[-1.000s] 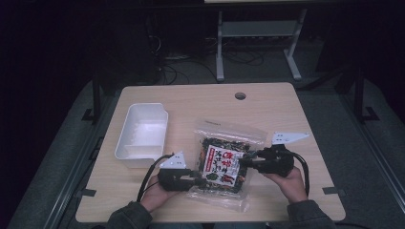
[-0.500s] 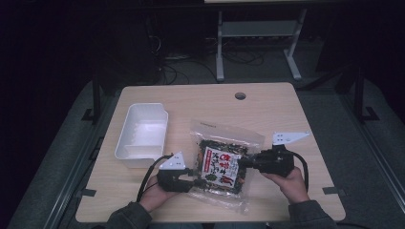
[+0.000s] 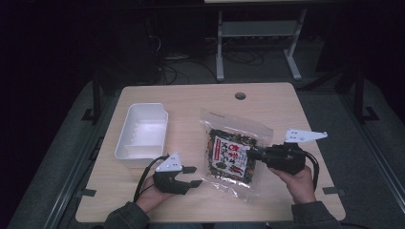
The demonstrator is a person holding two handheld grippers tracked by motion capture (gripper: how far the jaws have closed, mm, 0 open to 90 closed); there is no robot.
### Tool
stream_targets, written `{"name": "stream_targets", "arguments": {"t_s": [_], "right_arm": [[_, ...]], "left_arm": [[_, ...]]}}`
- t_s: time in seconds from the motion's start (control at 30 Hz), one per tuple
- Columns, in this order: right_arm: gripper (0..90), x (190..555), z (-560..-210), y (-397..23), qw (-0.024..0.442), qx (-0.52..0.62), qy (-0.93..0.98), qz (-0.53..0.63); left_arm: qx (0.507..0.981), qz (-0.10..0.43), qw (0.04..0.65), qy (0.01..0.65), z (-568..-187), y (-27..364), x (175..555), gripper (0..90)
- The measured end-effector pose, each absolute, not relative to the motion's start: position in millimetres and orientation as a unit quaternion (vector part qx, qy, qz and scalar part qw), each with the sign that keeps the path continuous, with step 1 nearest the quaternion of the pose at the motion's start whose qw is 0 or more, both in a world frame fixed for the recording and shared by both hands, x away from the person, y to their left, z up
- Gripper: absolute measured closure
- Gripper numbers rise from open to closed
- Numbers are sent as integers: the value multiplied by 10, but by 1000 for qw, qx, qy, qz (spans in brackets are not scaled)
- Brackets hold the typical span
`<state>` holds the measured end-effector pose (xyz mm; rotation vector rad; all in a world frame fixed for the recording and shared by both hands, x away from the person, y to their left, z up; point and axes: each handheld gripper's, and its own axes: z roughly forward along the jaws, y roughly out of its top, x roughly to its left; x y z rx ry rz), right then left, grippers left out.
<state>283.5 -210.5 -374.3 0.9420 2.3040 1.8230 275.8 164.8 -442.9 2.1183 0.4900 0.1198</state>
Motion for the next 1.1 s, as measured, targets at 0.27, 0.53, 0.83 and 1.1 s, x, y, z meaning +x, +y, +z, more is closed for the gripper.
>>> {"name": "stream_targets", "arguments": {"t_s": [0.27, 0.53, 0.83, 1.1], "right_arm": [[754, 2781, -3644, -2135, 100, 350, 730, 579], [755, 2790, -3506, -2020, 159, 370, 717, 570], [756, 2853, -3358, -1768, 182, 361, 705, 582], [756, 2946, -3196, -1428, 195, 347, 688, 606]], "left_arm": [[873, 72, 440, 195, -4421, 1701, 2621, 370], [878, 86, 430, 193, -4389, 1699, 2561, 281], [874, 99, 428, 206, -4368, 1882, 2512, 275], [871, 115, 423, 220, -4352, 2110, 2445, 274]]}}
